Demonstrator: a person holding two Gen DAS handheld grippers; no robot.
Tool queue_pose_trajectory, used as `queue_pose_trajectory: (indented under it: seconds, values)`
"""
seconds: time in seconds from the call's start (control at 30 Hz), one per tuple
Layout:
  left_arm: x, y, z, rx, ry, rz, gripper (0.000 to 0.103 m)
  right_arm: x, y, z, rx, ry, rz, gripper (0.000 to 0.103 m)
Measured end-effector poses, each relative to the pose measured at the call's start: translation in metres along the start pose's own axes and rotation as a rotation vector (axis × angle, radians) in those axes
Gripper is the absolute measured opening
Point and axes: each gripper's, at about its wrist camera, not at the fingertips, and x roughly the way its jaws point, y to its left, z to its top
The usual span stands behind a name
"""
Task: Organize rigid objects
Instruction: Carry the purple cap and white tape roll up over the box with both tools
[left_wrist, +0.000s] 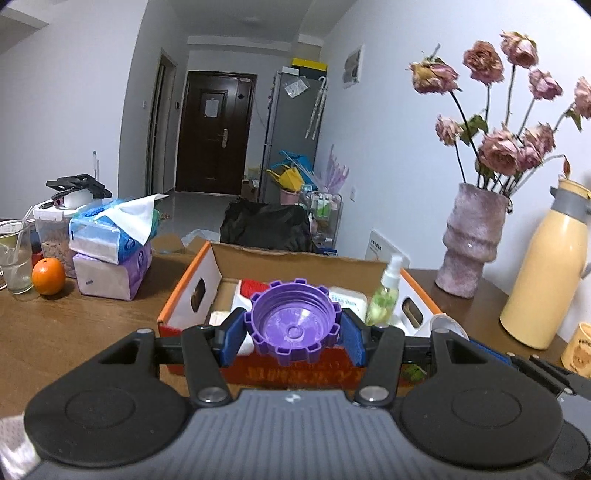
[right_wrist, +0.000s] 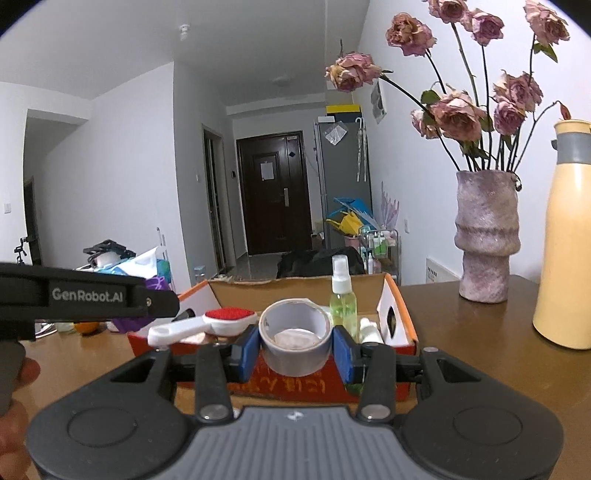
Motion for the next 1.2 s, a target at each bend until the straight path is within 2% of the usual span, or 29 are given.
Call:
queue_pose_trajectory:
  seconds: [0.63,1.2]
  values:
    - [0.065,0.01,0.026,-0.009,-0.019,0.032,0.056,0.075,0.009,0.02,0.004,0.012,0.021,0.042]
    - [0.117,0.02,0.04,0.012,0.002,0.063,0.056,0.128,0.006,0.028,-0.01,0.034,0.031,0.042]
